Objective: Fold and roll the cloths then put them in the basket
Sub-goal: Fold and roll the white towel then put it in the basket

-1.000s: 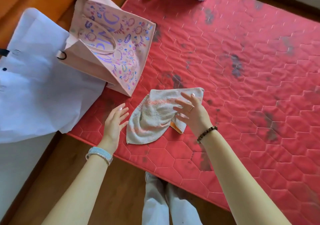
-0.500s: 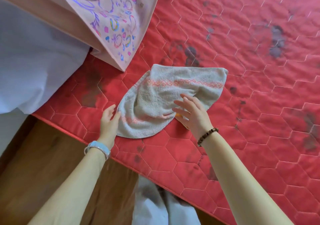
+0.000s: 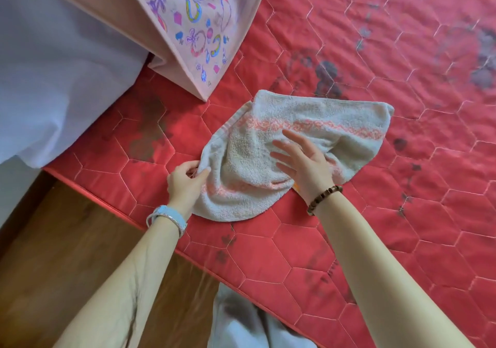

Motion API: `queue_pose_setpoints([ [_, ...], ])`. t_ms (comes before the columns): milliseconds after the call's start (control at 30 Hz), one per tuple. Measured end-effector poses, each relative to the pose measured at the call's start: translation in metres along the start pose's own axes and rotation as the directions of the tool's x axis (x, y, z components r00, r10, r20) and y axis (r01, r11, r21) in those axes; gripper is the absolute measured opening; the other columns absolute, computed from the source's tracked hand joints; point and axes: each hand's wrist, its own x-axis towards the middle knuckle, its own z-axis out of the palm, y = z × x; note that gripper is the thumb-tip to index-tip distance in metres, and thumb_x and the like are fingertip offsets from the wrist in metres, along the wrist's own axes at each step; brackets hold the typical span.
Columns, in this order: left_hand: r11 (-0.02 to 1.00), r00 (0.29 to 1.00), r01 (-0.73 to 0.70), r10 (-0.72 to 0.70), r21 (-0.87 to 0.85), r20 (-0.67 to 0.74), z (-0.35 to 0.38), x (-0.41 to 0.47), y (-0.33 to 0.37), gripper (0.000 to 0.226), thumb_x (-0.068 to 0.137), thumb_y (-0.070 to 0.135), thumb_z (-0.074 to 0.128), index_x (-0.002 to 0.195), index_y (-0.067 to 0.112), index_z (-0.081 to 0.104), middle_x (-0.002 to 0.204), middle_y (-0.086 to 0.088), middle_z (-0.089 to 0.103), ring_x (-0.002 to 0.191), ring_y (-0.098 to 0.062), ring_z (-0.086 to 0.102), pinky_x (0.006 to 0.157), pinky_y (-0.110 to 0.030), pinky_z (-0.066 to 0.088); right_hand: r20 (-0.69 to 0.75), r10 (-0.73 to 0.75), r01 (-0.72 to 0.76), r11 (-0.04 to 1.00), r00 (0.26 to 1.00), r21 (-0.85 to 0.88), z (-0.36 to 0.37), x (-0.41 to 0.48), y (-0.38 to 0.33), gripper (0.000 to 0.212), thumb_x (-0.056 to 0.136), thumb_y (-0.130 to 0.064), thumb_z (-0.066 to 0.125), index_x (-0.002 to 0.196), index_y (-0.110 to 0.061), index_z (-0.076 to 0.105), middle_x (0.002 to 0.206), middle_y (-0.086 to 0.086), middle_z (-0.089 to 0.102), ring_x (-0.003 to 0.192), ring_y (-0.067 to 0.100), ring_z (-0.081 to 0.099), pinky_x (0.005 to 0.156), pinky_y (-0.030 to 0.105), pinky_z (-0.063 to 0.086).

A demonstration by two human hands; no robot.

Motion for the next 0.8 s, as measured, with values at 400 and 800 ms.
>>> queue_pose_setpoints([
  [400, 0.889, 0.858, -0.095, 0.301, -0.447, 0.416, -0.005, -0.066, 0.097, 0.016, 0.071, 0.013, 0.062, 0.071, 0.026, 0.052, 0.072, 0.008, 0.057, 0.069, -0.017, 0.051, 0.065, -0.031, 0.045, 0.206, -0.472, 0.515, 0.777, 0.857, -0.361, 0.019, -0.006, -0.035, 0.074, 0.071, 0.019, 0.051, 0.115, -0.039, 0.060, 0.126, -0.009, 0.063, 0.125, 0.006, 0.051, 0.104, 0.032, 0.043],
  [800, 0.829, 0.736, -0.120, 0.444, -0.546, 0.511, -0.004, -0.114, 0.179, 0.018, 0.067, 0.013, 0.064, 0.073, 0.023, 0.051, 0.073, -0.007, 0.043, 0.063, -0.013, 0.041, 0.055, -0.025, 0.033, 0.200, -0.552, 0.573, 0.669, 0.809, -0.473, -0.038, -0.044, -0.087, 0.019, 0.082, -0.003, 0.068, 0.099, -0.012, 0.068, 0.127, 0.000, 0.061, 0.122, 0.012, 0.054, 0.104, 0.022, 0.037],
])
